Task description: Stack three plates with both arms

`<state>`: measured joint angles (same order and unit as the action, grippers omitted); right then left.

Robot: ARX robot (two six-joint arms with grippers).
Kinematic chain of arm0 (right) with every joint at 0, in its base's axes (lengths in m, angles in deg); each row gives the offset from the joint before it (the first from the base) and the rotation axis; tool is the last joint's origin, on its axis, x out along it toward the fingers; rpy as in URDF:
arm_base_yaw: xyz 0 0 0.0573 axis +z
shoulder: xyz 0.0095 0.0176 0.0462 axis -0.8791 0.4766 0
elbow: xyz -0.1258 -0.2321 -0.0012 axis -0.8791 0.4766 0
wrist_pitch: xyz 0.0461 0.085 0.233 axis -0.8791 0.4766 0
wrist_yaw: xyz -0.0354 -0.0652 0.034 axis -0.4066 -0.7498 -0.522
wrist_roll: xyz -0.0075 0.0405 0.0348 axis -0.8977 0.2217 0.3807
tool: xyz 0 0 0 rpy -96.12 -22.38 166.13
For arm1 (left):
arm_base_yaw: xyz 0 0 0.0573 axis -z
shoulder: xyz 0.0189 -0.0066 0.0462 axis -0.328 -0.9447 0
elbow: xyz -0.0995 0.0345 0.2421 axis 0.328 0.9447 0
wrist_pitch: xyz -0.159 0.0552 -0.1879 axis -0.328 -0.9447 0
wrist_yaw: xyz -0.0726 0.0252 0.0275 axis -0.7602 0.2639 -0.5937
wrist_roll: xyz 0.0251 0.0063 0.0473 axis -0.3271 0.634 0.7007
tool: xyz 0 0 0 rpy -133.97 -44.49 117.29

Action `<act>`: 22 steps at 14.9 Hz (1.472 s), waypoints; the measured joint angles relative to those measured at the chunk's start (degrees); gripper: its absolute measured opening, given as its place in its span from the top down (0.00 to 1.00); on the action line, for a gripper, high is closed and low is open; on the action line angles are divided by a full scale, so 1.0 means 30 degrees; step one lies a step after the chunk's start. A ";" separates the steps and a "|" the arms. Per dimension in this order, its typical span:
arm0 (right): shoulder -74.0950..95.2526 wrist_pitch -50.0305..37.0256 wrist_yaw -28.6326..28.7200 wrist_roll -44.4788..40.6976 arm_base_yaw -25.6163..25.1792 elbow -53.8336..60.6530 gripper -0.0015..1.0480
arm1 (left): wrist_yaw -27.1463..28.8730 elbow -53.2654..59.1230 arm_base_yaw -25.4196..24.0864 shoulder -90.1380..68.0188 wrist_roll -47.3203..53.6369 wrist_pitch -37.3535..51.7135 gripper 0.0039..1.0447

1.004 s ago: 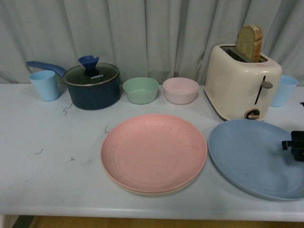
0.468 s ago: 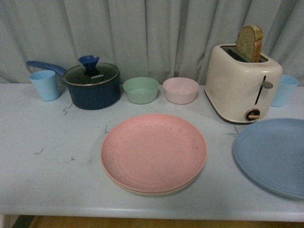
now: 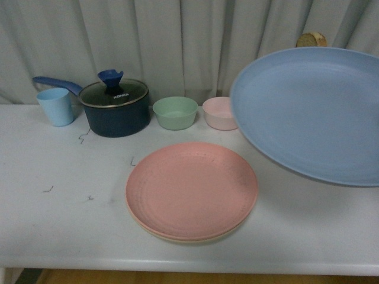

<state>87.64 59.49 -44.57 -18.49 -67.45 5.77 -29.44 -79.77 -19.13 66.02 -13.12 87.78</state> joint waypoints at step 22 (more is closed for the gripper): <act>0.7883 -0.2484 -0.4102 0.4153 0.7074 -0.3577 0.25 | 0.0000 0.0000 0.0000 0.0007 0.0000 0.0000 0.06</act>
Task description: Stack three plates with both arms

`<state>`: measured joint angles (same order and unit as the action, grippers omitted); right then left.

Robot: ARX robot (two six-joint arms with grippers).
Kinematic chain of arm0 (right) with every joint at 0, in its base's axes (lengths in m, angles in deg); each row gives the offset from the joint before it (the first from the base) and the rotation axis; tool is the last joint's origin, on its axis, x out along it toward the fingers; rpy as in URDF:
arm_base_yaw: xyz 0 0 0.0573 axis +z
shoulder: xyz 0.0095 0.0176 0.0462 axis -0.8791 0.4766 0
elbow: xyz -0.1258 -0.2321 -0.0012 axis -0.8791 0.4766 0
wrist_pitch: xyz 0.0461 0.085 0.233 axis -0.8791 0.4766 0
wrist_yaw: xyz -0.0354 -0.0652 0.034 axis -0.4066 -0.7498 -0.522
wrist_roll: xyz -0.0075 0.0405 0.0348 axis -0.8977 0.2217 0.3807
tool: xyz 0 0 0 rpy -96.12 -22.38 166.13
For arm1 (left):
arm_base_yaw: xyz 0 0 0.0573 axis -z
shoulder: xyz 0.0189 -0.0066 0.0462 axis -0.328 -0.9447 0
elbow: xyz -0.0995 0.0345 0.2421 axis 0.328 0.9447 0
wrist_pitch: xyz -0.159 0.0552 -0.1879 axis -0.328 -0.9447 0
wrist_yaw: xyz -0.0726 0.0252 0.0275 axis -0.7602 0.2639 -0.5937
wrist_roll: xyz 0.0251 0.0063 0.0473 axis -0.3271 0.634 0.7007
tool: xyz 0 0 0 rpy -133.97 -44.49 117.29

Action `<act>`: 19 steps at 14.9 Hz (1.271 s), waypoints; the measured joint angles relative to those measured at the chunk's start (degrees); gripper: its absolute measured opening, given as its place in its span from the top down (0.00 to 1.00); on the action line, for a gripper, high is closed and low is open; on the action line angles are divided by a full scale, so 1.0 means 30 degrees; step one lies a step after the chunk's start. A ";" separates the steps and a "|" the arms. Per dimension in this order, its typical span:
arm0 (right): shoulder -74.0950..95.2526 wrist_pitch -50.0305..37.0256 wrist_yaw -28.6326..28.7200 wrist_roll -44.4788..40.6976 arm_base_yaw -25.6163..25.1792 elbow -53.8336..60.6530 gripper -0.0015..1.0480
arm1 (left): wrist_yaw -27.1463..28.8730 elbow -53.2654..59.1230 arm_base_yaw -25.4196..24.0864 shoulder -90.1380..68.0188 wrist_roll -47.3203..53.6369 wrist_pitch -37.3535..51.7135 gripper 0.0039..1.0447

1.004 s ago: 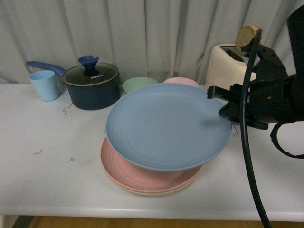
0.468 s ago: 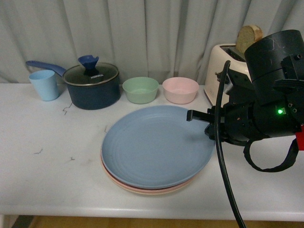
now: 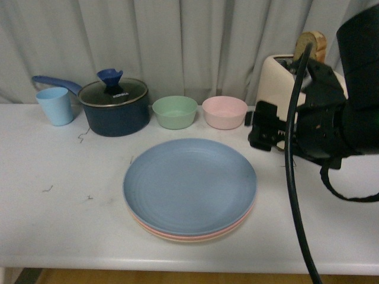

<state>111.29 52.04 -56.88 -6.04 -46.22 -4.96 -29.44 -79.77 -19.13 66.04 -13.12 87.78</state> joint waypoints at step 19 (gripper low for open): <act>-1.8542 -1.1781 -0.2251 -0.7278 -0.5187 1.8462 0.98 | 0.0000 0.0000 0.0000 -0.0007 0.0007 -0.0007 0.06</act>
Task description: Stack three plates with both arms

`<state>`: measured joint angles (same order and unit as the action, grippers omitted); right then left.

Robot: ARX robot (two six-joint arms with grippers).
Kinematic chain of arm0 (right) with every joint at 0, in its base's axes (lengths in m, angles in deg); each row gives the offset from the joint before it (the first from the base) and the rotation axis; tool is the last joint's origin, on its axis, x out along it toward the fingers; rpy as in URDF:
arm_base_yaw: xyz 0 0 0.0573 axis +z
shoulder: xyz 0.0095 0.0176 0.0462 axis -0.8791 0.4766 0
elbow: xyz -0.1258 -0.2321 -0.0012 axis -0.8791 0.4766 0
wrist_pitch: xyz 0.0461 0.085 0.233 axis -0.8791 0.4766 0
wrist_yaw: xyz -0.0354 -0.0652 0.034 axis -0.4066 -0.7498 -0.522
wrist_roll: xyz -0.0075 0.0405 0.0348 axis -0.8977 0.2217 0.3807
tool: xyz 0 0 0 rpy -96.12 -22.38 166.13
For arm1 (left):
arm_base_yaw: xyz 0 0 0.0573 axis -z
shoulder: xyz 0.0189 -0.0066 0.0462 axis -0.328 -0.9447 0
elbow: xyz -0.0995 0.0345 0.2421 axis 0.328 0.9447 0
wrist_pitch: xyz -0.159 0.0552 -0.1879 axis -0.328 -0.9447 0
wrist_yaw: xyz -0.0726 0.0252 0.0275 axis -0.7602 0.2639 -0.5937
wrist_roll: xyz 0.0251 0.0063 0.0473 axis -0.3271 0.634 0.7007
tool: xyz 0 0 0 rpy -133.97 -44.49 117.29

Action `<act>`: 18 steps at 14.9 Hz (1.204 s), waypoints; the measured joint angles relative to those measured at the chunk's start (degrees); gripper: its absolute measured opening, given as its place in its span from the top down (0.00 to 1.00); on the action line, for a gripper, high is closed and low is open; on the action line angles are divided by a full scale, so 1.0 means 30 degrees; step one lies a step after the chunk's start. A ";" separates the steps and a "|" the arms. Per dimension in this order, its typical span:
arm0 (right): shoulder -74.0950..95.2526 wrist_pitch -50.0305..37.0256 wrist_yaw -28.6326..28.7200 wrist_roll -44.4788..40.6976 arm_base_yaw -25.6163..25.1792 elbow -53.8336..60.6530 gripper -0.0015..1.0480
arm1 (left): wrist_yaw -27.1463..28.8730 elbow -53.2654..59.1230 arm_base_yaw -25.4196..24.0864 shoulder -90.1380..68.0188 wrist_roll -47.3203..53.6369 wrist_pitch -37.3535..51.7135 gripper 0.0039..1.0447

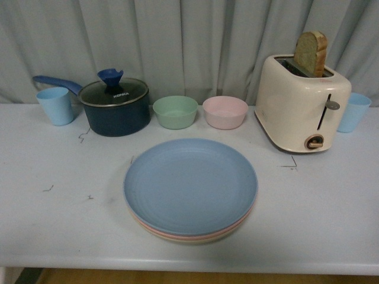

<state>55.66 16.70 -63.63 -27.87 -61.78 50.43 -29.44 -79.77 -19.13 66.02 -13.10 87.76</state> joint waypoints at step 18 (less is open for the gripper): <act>-1.4236 1.2735 -0.0007 0.0000 0.0000 0.0787 0.98 | 0.0000 0.0000 0.0000 0.0000 -0.0007 0.0000 0.06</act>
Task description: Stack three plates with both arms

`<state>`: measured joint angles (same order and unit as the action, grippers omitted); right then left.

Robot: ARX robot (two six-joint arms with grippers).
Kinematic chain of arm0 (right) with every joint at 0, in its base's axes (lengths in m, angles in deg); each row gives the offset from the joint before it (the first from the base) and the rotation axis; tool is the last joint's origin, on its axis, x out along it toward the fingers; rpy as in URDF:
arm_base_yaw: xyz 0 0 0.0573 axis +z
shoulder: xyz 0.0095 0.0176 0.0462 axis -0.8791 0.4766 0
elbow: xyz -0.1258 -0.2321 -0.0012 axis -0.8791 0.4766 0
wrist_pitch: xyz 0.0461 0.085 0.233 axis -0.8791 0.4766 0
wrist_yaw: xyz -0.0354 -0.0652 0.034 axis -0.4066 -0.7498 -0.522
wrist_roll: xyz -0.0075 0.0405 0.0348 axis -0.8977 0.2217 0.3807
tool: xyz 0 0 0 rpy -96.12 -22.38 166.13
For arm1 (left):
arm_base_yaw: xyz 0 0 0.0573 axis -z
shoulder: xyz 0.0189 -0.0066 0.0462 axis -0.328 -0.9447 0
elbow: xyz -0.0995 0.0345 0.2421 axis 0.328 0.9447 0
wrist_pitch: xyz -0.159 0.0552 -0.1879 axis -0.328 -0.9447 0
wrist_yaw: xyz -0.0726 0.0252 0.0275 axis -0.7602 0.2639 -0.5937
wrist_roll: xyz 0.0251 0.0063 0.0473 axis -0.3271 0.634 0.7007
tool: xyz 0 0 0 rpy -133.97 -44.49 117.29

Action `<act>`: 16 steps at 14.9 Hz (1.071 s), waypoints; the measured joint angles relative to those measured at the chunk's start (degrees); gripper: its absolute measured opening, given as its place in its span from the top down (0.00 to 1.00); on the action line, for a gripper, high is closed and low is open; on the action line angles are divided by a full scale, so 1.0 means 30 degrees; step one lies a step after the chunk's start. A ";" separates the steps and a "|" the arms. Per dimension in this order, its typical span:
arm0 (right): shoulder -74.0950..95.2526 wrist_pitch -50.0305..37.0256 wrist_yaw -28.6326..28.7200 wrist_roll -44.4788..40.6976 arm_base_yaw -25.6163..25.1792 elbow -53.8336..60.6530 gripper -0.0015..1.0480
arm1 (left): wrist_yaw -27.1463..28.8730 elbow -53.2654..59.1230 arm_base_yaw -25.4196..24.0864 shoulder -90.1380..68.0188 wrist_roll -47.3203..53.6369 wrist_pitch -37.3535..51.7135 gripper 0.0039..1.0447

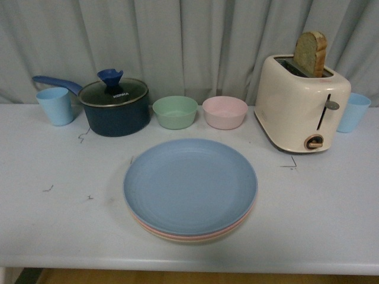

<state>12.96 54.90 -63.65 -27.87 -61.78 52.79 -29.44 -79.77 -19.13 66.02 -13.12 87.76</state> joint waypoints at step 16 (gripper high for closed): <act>-0.4153 0.4357 0.0044 -0.0015 -0.0007 -0.0007 0.06 | 0.0000 0.0000 0.0000 0.0000 0.0000 0.0007 0.06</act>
<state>0.50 67.97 -63.52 -27.92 -61.81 52.77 -29.44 -79.77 -19.13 66.02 -13.12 87.78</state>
